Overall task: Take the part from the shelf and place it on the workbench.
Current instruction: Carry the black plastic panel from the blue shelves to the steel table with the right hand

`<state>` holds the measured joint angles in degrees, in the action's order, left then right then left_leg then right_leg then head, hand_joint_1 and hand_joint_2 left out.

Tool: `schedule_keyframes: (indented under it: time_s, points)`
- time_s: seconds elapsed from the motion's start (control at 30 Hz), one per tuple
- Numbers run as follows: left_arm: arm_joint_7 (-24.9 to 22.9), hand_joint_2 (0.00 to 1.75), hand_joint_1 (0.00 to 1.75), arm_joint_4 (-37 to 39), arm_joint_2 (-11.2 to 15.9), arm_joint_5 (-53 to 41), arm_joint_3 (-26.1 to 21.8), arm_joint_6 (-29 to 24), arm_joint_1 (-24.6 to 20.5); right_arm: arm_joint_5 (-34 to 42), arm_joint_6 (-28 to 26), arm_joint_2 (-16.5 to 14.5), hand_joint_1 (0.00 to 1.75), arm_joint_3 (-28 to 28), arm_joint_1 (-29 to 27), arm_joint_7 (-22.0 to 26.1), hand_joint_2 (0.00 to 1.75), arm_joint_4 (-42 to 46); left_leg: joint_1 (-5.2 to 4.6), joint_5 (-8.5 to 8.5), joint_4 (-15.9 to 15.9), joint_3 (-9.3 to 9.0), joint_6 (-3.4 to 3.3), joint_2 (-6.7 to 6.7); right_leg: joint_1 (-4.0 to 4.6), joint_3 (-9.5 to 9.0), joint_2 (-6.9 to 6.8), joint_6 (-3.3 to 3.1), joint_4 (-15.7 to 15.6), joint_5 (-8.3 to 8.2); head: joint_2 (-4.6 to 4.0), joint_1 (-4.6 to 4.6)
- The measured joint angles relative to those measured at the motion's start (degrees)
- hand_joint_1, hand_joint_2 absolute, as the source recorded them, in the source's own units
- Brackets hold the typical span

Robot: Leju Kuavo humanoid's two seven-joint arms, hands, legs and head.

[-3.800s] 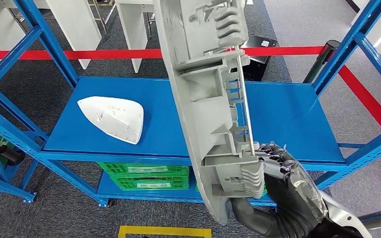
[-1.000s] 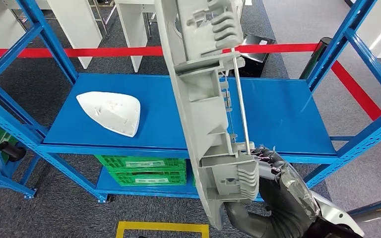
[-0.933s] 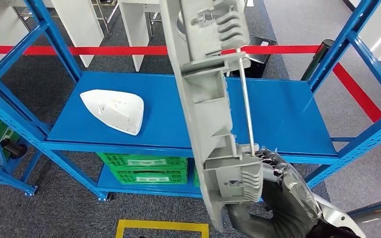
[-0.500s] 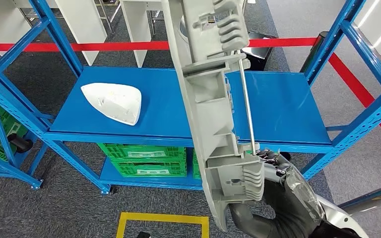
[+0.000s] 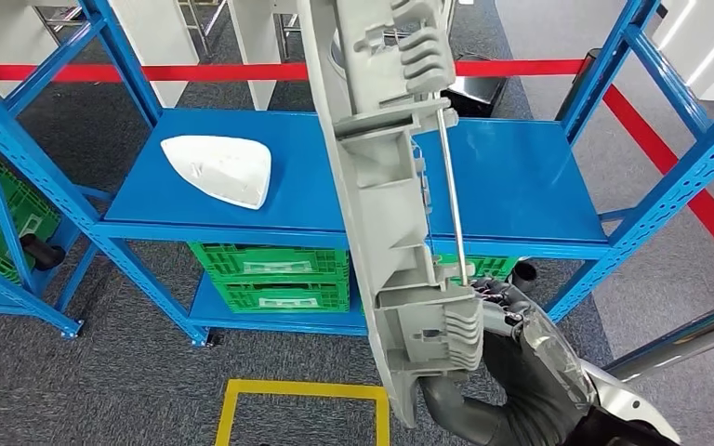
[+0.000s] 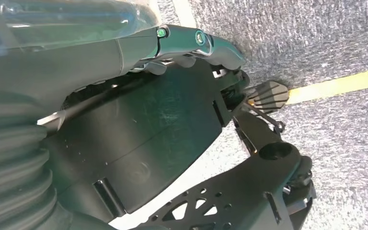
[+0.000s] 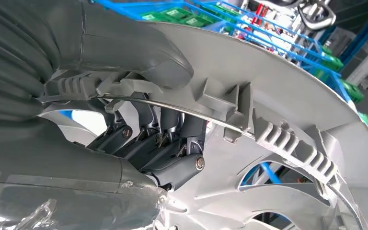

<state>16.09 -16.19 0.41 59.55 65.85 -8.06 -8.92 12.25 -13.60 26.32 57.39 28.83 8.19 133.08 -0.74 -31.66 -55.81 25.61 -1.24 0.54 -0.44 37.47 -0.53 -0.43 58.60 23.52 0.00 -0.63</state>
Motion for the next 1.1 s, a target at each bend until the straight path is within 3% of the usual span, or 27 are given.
schedule_keyframes:
  time_s: [0.03,0.07,0.13,0.17,0.2,0.23,0.27,0.3,0.37,0.43,0.5,0.53,0.57,0.63,0.67,0.7,0.73,0.77,0.83,0.9,0.93,1.0,1.03,1.1]
  points:
    - [0.1,1.75,0.00,0.0,0.0,0.0,0.0,0.0,0.0,0.0,0.0,0.0,1.75,0.0,0.0,-0.1,1.75,0.0,0.14,0.53,0.3,0.57,-0.38,-0.10,0.00,0.59,0.06,0.28,0.9,1.20,0.00,0.15]
    - [0.2,1.75,0.00,0.0,-0.1,0.0,0.0,0.0,-0.1,0.0,-0.1,0.0,1.75,0.0,-0.1,-0.1,1.75,0.0,0.27,1.22,0.4,1.26,-0.74,-0.20,0.00,1.40,0.11,0.53,2.8,3.44,0.00,0.34]
    - [0.4,1.75,0.00,0.0,-0.1,0.0,0.0,-0.1,-0.2,-0.2,-0.1,0.1,1.75,0.0,-0.2,-0.2,1.75,0.0,0.25,2.44,0.3,2.66,-1.10,-0.28,-0.09,3.18,0.14,0.87,9.5,8.95,0.00,0.75]
    - [0.4,1.75,0.00,0.0,-0.1,0.0,0.0,-0.1,-0.2,-0.4,-0.1,0.1,1.75,0.0,-0.3,-0.2,1.75,0.0,0.19,3.02,0.2,3.43,-1.15,-0.29,-0.10,3.68,0.14,0.97,12.9,10.35,0.00,0.87]
    - [0.5,1.75,0.00,0.0,-0.1,0.0,0.0,-0.1,-0.3,-0.6,-0.2,0.1,1.75,0.0,-0.4,-0.3,1.75,0.0,0.13,3.54,0.0,4.26,-1.17,-0.30,-0.11,3.54,0.14,1.01,15.1,10.28,0.00,0.96]
    - [0.6,1.75,0.00,0.0,-0.1,0.0,0.0,-0.2,-0.4,-0.8,-0.2,0.1,1.75,0.1,-0.5,-0.4,1.75,0.0,0.09,4.01,-0.3,5.14,-1.13,-0.30,-0.10,2.61,0.14,0.97,15.6,9.07,0.00,1.02]
    - [0.6,1.75,0.00,0.0,-0.1,0.0,0.0,-0.2,-0.6,-1.0,-0.3,0.1,1.75,0.1,-0.6,-0.4,1.75,0.0,0.06,4.40,-0.7,6.01,-1.07,-0.29,-0.09,0.71,0.14,0.84,14.0,7.33,0.00,1.07]
    - [0.7,1.75,0.00,0.0,-0.1,0.1,0.0,-0.2,-0.7,-1.1,-0.3,0.2,1.75,0.0,-0.6,-0.5,1.75,0.0,0.03,4.73,-1.1,6.77,-0.97,-0.28,-0.05,-1.98,0.14,0.61,10.7,6.11,0.00,1.10]
    - [0.8,1.75,0.00,0.0,-0.1,0.1,0.0,-0.3,-0.9,-1.2,-0.3,0.2,1.75,0.0,-0.6,-0.5,1.75,0.1,-0.15,5.30,-1.8,7.88,-0.56,-0.24,0.12,-7.40,0.13,0.02,2.8,6.43,0.00,1.16]
    - [0.8,1.75,0.00,0.0,-0.1,0.1,0.0,-0.3,-1.0,-1.3,-0.3,0.2,1.75,0.0,-0.6,-0.5,1.75,0.1,-0.26,6.07,-2.0,8.48,0.05,-0.24,0.35,-9.43,0.19,-0.60,-1.1,7.68,0.00,1.12]
    - [0.8,1.75,0.00,0.0,0.0,0.2,0.0,-0.3,-1.0,-1.5,-0.4,0.2,1.75,0.0,-0.6,-0.5,1.75,0.2,-0.30,6.39,-2.2,8.87,0.68,-0.22,0.18,-8.91,0.12,-1.33,-1.6,7.07,0.00,1.11]
    - [0.8,1.75,0.00,0.0,0.0,0.2,0.0,-0.3,-1.1,-1.5,-0.4,0.2,1.75,0.0,-0.7,-0.5,1.75,0.2,-0.29,5.34,-2.8,9.14,1.06,-0.21,0.02,-8.51,0.02,-1.71,-1.7,6.57,0.00,1.01]
    - [0.8,1.75,0.00,0.0,0.0,0.3,0.0,-0.3,-1.1,-1.6,-0.4,0.2,1.75,0.0,-0.6,-0.6,1.75,0.2,-0.23,3.30,-4.5,9.56,1.45,-0.20,-0.16,-8.01,-0.09,-2.03,-1.8,6.02,0.00,0.84]
    - [0.8,1.75,0.00,0.0,0.1,0.3,0.0,-0.3,-1.3,-1.6,-0.5,0.2,1.75,0.0,-0.7,-0.6,1.75,0.2,0.06,-2.37,-10.7,10.57,2.21,-0.23,-0.20,-6.71,-0.20,-2.39,-1.6,4.99,0.00,0.42]
    - [0.8,1.75,0.00,0.0,0.2,0.3,0.0,-0.3,-1.3,-1.7,-0.5,0.2,1.75,0.0,-0.7,-0.6,1.75,0.2,0.15,-4.31,-14.2,10.83,2.44,-0.23,-0.17,-5.91,-0.22,-2.42,-1.4,4.48,0.00,0.31]
    - [0.8,1.75,0.00,0.0,0.2,0.3,0.0,-0.3,-1.4,-1.8,-0.6,0.2,1.75,0.0,-0.7,-0.6,1.75,0.2,0.19,-4.97,-16.7,10.64,2.55,-0.23,-0.14,-5.02,-0.22,-2.42,-1.2,3.99,0.00,0.24]
    - [0.8,1.75,0.00,0.0,0.2,0.4,0.0,-0.3,-1.3,-1.8,-0.7,0.2,1.75,0.0,-0.7,-0.6,1.75,0.2,0.20,-4.32,-17.4,9.84,2.57,-0.23,-0.11,-4.06,-0.19,-2.37,-0.9,3.54,0.00,0.18]
    - [0.7,1.75,0.00,0.0,0.2,0.4,0.0,-0.3,-1.2,-1.9,-0.8,0.2,1.75,0.0,-0.7,-0.6,1.75,0.2,0.21,-2.75,-16.2,8.24,2.48,-0.23,-0.10,-3.06,-0.15,-2.28,-0.5,3.09,0.00,0.13]
    - [0.5,1.75,0.00,0.0,0.2,0.5,0.0,-0.3,-0.8,-2.0,-1.0,0.2,1.75,0.0,-0.7,-0.7,1.75,0.2,0.20,-0.34,-9.2,3.33,2.07,-0.20,-0.01,-1.36,-0.03,-1.97,0.3,2.29,0.00,0.02]
    - [0.4,1.75,0.00,0.0,0.2,0.5,0.0,-0.2,-0.3,-2.0,-1.2,0.2,1.75,-0.1,-0.8,-0.8,1.75,0.2,0.03,-0.67,-2.5,-0.42,1.44,-0.15,0.09,-0.41,0.00,-1.41,0.6,1.33,0.00,-0.05]
    - [0.4,1.75,0.00,0.0,0.2,0.7,0.1,-0.2,-0.1,-2.1,-1.3,0.2,1.75,-0.1,-0.8,-0.9,1.75,0.2,-0.10,-1.15,-0.9,-0.96,1.11,-0.14,0.11,-0.13,-0.04,-1.07,0.5,0.74,0.00,-0.08]
    - [0.4,1.75,0.00,0.0,0.1,0.9,0.1,-0.2,0.0,-2.1,-1.4,0.2,1.75,-0.1,-0.8,-1.0,1.75,0.2,-0.09,-0.48,0.0,-0.21,0.30,-0.24,0.07,0.30,-0.05,-0.41,0.3,-0.11,0.00,-0.10]
    - [0.5,1.75,0.00,0.0,0.0,1.0,0.1,-0.2,0.0,-2.2,-1.4,0.2,1.75,-0.1,-0.8,-1.0,1.75,0.2,0.02,0.11,0.2,0.37,-0.16,-0.33,0.05,0.63,-0.01,-0.11,0.7,0.70,0.00,-0.03]
    - [0.6,1.75,0.00,0.0,-0.1,1.1,0.0,-0.3,-0.1,-2.2,-1.5,0.3,1.75,-0.1,-0.9,-1.0,1.75,0.2,0.26,1.44,0.5,1.70,-0.89,-0.53,-0.10,1.68,0.08,0.39,4.4,5.45,0.00,0.36]
